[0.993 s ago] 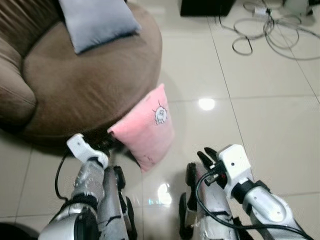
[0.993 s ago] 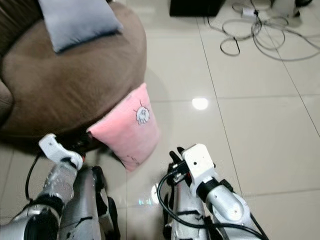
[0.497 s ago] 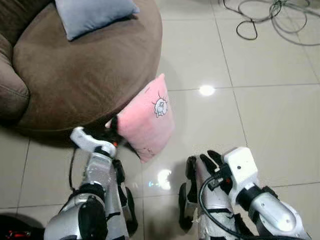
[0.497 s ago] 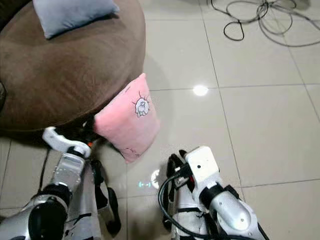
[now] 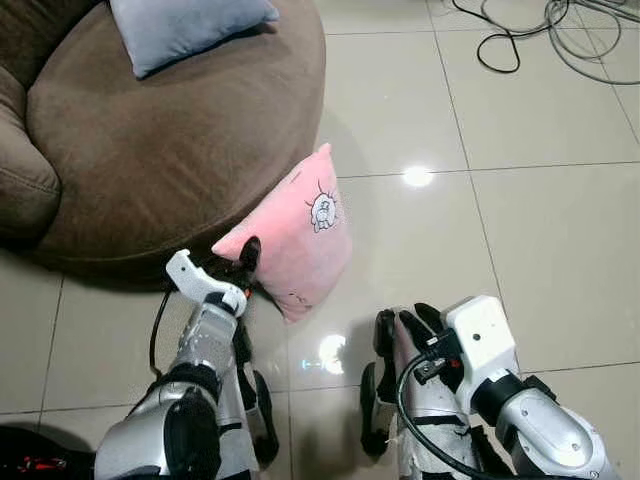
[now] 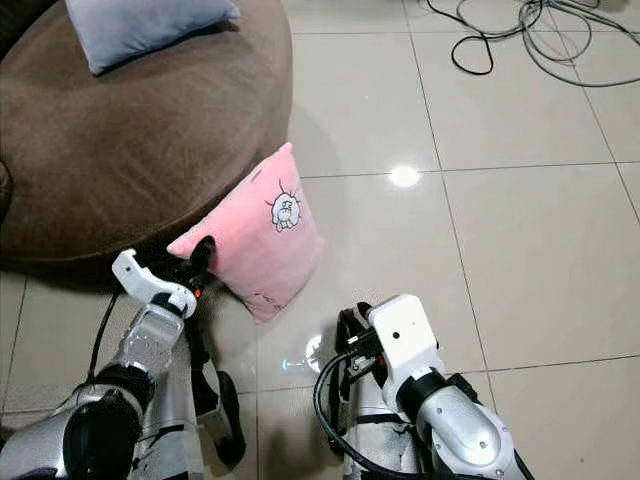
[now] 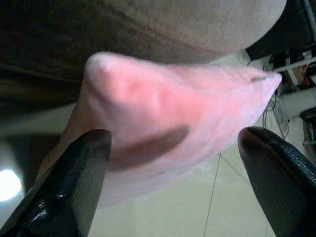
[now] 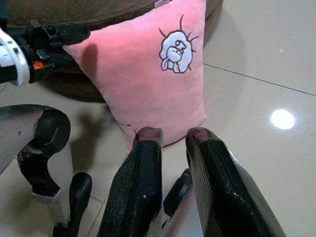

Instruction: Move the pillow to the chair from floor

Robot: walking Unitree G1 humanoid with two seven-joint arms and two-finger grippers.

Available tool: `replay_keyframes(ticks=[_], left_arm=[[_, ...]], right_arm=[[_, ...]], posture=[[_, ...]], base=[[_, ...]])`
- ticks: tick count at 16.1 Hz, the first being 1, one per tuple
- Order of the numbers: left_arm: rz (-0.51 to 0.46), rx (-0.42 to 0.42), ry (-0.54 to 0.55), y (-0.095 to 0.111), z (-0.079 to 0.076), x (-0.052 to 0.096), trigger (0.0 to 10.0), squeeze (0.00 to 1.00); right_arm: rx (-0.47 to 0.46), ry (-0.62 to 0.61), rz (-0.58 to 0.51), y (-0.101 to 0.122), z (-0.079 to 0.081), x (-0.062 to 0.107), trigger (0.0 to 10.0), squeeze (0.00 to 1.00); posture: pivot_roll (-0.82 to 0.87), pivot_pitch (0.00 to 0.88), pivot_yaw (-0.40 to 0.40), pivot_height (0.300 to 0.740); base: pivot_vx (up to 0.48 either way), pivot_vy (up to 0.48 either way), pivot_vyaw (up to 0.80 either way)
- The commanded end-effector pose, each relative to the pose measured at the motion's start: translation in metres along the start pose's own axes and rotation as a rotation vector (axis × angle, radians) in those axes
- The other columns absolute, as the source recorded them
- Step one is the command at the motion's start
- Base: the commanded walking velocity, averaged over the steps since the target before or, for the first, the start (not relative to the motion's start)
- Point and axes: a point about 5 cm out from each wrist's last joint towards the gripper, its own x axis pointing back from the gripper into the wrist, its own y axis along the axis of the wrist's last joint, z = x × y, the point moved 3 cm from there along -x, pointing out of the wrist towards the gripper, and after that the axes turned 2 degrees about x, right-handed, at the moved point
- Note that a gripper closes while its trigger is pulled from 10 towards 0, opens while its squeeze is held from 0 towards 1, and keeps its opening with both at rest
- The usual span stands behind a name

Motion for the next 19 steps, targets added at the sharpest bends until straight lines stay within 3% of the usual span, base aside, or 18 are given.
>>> replay_keyframes(ticks=[1,3,4,5,9,10,12,13,15,19], left_arm=[[0.013,0.022,0.055,-0.008,0.011,0.006,10.0,0.00],[0.048,-0.266,-0.021,-0.010,0.000,0.005,10.0,0.00],[0.068,-0.317,-0.033,-0.012,-0.001,0.006,10.0,0.00],[0.092,-0.466,-0.102,-0.017,-0.005,0.009,10.0,0.00],[-0.014,-0.720,-0.280,-0.006,-0.022,0.028,10.0,0.00],[-0.024,-0.747,-0.300,-0.006,-0.024,0.032,10.0,0.00],[-0.040,-0.732,-0.350,-0.008,-0.032,0.067,10.0,0.00],[-0.032,-0.716,-0.335,-0.009,-0.030,0.071,10.0,0.00],[0.000,-0.690,-0.234,-0.007,-0.020,0.091,10.0,0.00],[-0.033,-0.733,-0.104,-0.002,-0.011,0.108,10.0,0.00]], right_arm=[[-0.014,0.006,0.013,-0.002,0.003,0.003,10.0,0.00],[-0.022,-0.032,0.021,-0.011,-0.005,-0.005,10.0,0.00],[-0.029,-0.046,0.021,-0.013,-0.008,-0.007,10.0,0.00],[-0.045,-0.089,0.022,-0.017,-0.015,-0.011,10.0,0.00],[-0.051,-0.158,0.002,-0.025,-0.035,-0.030,10.0,0.00],[-0.060,-0.170,-0.001,-0.027,-0.038,-0.033,10.0,0.00],[-0.111,-0.254,0.005,-0.041,-0.050,-0.045,10.0,0.00],[-0.123,-0.267,0.007,-0.043,-0.051,-0.048,10.0,0.00],[-0.116,-0.277,-0.009,-0.041,-0.049,-0.057,10.0,0.00],[-0.108,-0.247,-0.049,-0.033,-0.052,-0.074,10.0,0.00]], posture=[[-0.19,0.389,-0.010,0.557],[-0.13,0.347,0.008,0.557],[-0.11,0.325,0.017,0.557],[-0.08,0.289,0.028,0.557],[-0.04,0.203,0.058,0.557],[-0.03,0.188,0.060,0.557],[0.00,0.135,0.073,0.557],[0.00,0.135,0.075,0.557],[0.02,0.128,0.058,0.557],[0.04,0.114,0.012,0.557]], base=[[0.000,0.000,0.00],[0.000,0.000,0.00],[0.000,0.000,0.00],[0.000,0.000,0.00],[0.000,0.000,0.00],[0.000,0.000,0.00],[0.000,0.000,0.00],[0.000,0.000,0.00],[0.000,0.000,0.00],[0.000,0.000,0.00]])
